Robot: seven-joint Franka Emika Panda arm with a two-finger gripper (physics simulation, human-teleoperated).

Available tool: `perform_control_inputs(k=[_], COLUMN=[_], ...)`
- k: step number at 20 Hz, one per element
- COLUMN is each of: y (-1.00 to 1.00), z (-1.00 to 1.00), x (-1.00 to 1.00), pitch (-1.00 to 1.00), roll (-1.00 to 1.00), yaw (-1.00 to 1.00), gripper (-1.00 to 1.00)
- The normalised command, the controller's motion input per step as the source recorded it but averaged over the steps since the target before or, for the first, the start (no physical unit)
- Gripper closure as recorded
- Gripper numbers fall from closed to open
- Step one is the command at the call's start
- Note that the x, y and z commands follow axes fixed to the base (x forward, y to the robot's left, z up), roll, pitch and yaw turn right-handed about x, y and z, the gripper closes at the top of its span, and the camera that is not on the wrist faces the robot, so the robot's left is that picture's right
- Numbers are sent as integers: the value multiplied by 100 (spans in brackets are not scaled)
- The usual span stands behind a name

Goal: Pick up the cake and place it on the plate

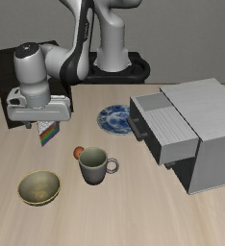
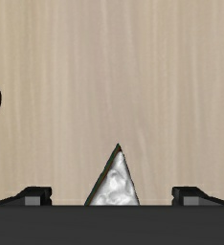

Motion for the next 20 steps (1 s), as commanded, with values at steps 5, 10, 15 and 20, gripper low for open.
perform_control_inputs(k=[5, 10, 15, 20], y=[0, 0, 0, 0], z=[-60, 0, -100, -80], x=[-40, -100, 0, -20], pitch=[0, 0, 0, 0], roll=[0, 0, 0, 0], yaw=[0, 0, 0, 0], gripper=[-100, -100, -100, -100])
